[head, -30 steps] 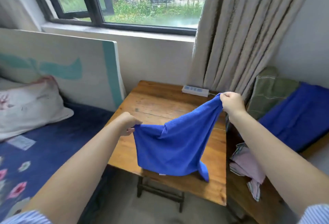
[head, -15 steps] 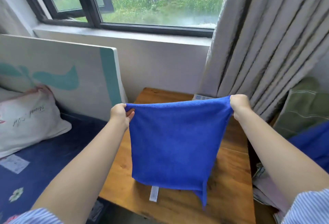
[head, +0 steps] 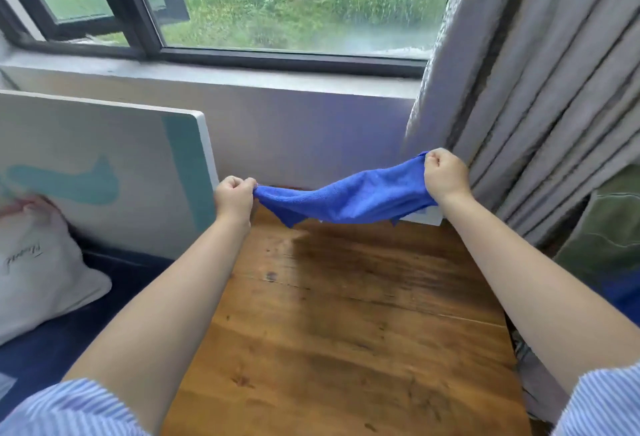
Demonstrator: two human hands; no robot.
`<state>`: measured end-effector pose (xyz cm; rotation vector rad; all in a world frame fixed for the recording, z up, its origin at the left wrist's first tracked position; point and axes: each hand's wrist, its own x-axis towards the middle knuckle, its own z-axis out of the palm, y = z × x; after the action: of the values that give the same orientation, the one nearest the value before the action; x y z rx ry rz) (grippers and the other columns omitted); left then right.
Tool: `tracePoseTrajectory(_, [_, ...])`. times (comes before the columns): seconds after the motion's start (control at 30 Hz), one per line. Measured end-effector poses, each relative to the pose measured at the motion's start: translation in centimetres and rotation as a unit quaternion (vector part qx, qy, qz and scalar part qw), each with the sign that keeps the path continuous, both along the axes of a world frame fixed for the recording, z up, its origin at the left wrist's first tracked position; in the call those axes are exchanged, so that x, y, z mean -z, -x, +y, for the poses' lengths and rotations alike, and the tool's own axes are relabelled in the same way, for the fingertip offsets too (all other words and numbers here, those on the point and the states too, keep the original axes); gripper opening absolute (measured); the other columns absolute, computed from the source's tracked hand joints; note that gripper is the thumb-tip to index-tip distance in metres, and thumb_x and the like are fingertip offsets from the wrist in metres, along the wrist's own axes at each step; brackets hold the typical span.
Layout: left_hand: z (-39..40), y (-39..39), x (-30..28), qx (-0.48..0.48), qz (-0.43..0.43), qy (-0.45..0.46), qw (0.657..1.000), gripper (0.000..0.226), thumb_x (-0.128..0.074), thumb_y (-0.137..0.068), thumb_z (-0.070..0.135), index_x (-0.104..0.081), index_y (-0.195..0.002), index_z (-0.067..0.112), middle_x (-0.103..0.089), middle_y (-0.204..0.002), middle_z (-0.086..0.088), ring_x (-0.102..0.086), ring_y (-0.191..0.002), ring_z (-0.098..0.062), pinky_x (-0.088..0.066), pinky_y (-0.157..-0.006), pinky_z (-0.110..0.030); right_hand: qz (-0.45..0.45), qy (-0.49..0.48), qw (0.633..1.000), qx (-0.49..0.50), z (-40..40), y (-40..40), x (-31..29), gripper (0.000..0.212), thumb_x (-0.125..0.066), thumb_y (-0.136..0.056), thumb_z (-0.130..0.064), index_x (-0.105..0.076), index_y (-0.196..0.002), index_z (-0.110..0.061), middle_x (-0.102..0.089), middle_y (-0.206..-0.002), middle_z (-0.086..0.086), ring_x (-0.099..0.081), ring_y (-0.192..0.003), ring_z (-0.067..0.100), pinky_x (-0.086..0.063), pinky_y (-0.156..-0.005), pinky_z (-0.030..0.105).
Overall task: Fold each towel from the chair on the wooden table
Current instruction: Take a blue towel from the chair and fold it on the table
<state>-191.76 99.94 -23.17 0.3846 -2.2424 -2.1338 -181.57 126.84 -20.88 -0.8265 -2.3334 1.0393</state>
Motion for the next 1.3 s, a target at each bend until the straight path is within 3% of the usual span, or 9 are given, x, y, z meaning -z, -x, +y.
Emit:
tracePoseTrajectory(0.1, [-2.6,0.3,3.7,0.041,-0.021,0.144,0.989,0.033,-0.053,-0.077,0.001,-0.034,-0.055,0.017,-0.043,-0.060,-0.003,-0.047,-0.070,-0.021,-0.043,-0.068,-0.032,-0.096,0.004,0.995,0.021,-1.8,-1.7,4.5,0.033,-0.032,-0.094,-0.007,-0.058,-0.105,0.011,-0.057,-0.117,0.030,-0.051,-0.109,0.038,-0.032,-0.083,0.033])
tracePoseTrajectory(0.2, [-5.5,-0.4,7.5,0.116,-0.069,0.290,0.948,0.029,-0.054,-0.075,0.001,-0.035,-0.060,0.017,-0.049,-0.066,-0.008,-0.049,-0.065,-0.024,-0.041,-0.059,-0.028,-0.201,0.025,0.979,0.028,-4.4,-4.5,9.5,0.028,-0.035,-0.092,-0.004,-0.059,-0.087,0.009,-0.058,-0.109,0.033,-0.052,-0.094,0.037,-0.034,-0.074,0.037])
tracePoseTrajectory(0.37, [-10.0,-2.3,12.6,0.344,-0.144,0.547,0.750,0.029,-0.050,-0.078,0.001,-0.044,-0.106,0.004,-0.053,-0.100,-0.012,-0.056,-0.100,-0.031,-0.041,-0.070,-0.031,-0.342,0.058,0.937,0.027,-9.7,-9.4,16.8,0.024,-0.038,-0.090,-0.003,-0.061,-0.084,0.005,-0.061,-0.104,0.030,-0.055,-0.102,0.038,-0.034,-0.071,0.034])
tracePoseTrajectory(0.57, [-13.8,-5.2,17.2,0.553,-0.200,0.613,0.527,0.011,-0.039,-0.084,0.006,-0.047,-0.079,0.011,-0.058,-0.069,-0.002,-0.048,-0.052,-0.015,-0.037,-0.045,-0.022,-0.433,0.095,0.896,0.038,-15.0,-15.2,22.1,0.018,-0.049,-0.089,-0.012,-0.062,-0.094,-0.001,-0.064,-0.108,0.021,-0.056,-0.103,0.034,-0.034,-0.069,0.030])
tracePoseTrajectory(0.77, [-15.4,-7.2,20.5,0.617,-0.233,0.627,0.415,0.024,-0.041,-0.084,0.005,-0.039,-0.061,0.013,-0.046,-0.057,-0.002,-0.043,-0.048,-0.013,-0.034,-0.044,-0.022,-0.537,0.081,0.839,0.031,-17.6,-19.7,24.6,0.034,-0.045,-0.083,-0.004,-0.033,-0.054,-0.015,-0.051,-0.065,0.005,-0.055,-0.088,0.033,-0.033,-0.057,0.028])
tracePoseTrajectory(0.97, [-14.3,-7.9,21.2,0.695,-0.253,0.618,0.267,0.015,-0.045,-0.090,0.008,-0.053,-0.077,0.010,-0.051,-0.053,0.000,-0.045,-0.050,-0.015,-0.041,-0.054,-0.024,-0.639,0.076,0.765,-0.031,-17.6,-19.8,24.8,0.018,-0.040,-0.084,-0.005,-0.045,-0.068,-0.011,-0.062,-0.112,0.013,-0.058,-0.097,0.029,-0.037,-0.067,0.026])
tracePoseTrajectory(1.03, [-12.8,-7.3,20.9,0.687,-0.186,0.650,0.267,0.024,-0.038,-0.091,0.007,-0.044,-0.068,0.010,-0.042,-0.063,0.001,-0.046,-0.061,-0.019,-0.039,-0.067,-0.027,-0.639,0.065,0.766,-0.024,-16.6,-18.4,24.4,0.015,-0.042,-0.084,-0.007,-0.054,-0.074,-0.009,-0.062,-0.114,0.013,-0.059,-0.099,0.029,-0.040,-0.069,0.027])
tracePoseTrajectory(1.17, [-9.1,-4.6,20.4,0.661,-0.105,0.676,0.310,0.024,-0.034,-0.089,0.003,-0.053,-0.103,0.010,-0.040,-0.074,0.002,-0.044,-0.083,-0.022,-0.043,-0.074,-0.028,-0.570,0.010,0.821,0.003,-13.6,-13.9,23.5,0.023,-0.044,-0.085,-0.010,-0.061,-0.099,-0.005,-0.061,-0.115,0.016,-0.055,-0.110,0.032,-0.047,-0.080,0.032])
tracePoseTrajectory(1.3, [-4.7,-1.6,20.1,0.636,-0.093,0.697,0.317,0.021,-0.034,-0.089,0.001,-0.044,-0.073,0.011,-0.036,-0.070,0.002,-0.042,-0.080,-0.022,-0.039,-0.070,-0.024,-0.490,-0.024,0.871,-0.021,-10.0,-8.4,23.1,0.024,-0.041,-0.090,-0.011,-0.058,-0.104,-0.002,-0.059,-0.117,0.017,-0.050,-0.114,0.032,-0.045,-0.085,0.035])
